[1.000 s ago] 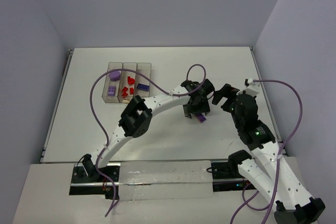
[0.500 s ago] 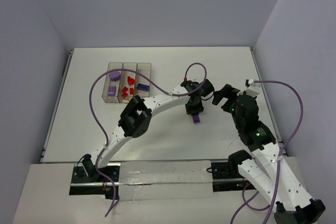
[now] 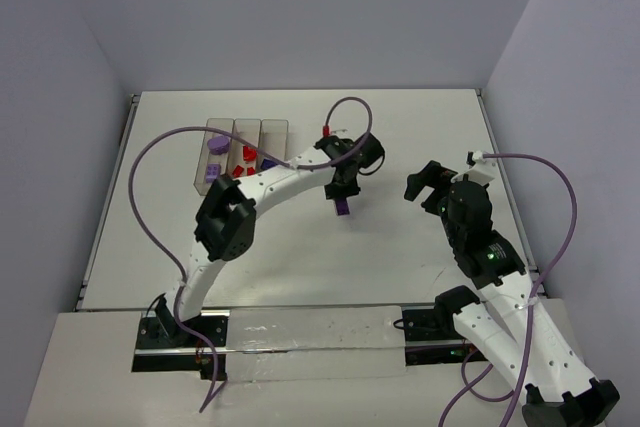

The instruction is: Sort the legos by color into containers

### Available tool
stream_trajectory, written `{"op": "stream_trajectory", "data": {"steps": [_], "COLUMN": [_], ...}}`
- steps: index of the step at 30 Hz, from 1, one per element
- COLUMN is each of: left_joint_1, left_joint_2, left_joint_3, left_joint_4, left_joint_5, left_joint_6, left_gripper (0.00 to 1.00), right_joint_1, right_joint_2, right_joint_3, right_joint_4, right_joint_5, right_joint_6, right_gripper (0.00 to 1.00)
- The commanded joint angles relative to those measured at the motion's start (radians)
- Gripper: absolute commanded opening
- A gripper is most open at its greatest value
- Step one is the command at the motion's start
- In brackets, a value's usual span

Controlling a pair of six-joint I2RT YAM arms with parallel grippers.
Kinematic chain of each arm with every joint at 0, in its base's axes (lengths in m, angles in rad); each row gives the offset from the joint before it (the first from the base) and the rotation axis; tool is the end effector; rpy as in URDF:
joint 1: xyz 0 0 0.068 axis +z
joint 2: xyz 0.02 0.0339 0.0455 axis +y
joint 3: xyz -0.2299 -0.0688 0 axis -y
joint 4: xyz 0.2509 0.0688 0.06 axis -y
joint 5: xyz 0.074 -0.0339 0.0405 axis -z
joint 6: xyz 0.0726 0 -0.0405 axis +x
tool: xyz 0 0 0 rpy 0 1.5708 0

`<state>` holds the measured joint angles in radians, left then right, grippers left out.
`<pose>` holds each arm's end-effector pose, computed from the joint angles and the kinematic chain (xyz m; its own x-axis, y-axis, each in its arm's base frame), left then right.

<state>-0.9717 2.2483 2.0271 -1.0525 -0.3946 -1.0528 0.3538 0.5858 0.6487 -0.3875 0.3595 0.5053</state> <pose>0.2843 -0.3669 0.1613 -0.8742 -0.1420 -0.4643 -0.1224 0.9898 -0.0723 0.2055 0.0487 0.2710 -0.2674 0.3843 -0.8836 0.1347 0.9229 0.3606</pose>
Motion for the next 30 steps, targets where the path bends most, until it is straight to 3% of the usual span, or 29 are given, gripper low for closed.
{"op": "stream_trajectory", "data": {"steps": [1,9,17,23,26,30], "left_joint_1": [0.068,0.261,0.574,0.708,0.767,0.777], "left_joint_2": [-0.174,-0.335,-0.454,-0.451,-0.425,-0.358], "left_joint_3": [-0.016,-0.094,-0.231,-0.317,-0.369,-0.354], "left_joint_4": [-0.022,0.040,0.131,0.189,0.282,0.286], "left_joint_5": [-0.129,-0.141,-0.109,-0.131,-0.073,-0.070], "left_joint_6": [0.102,0.218,0.265,0.270,0.296,0.310], "left_gripper": [0.00,0.00,0.00,0.00,0.00,0.00], "right_joint_1": [0.002,0.002,0.003,0.002,0.002,0.002], "right_joint_2": [0.002,0.003,0.013,0.020,0.020,0.020], "right_joint_3": [0.006,0.017,0.016,0.021,0.022,0.025], "right_joint_4": [0.029,0.024,0.033,0.030,0.029,0.024], "right_joint_5": [0.010,0.018,0.008,0.007,0.003,0.010], "right_joint_6": [-0.003,-0.013,-0.007,-0.010,-0.011,-0.013], "right_gripper": [1.00,1.00,1.00,1.00,1.00,1.00]}}
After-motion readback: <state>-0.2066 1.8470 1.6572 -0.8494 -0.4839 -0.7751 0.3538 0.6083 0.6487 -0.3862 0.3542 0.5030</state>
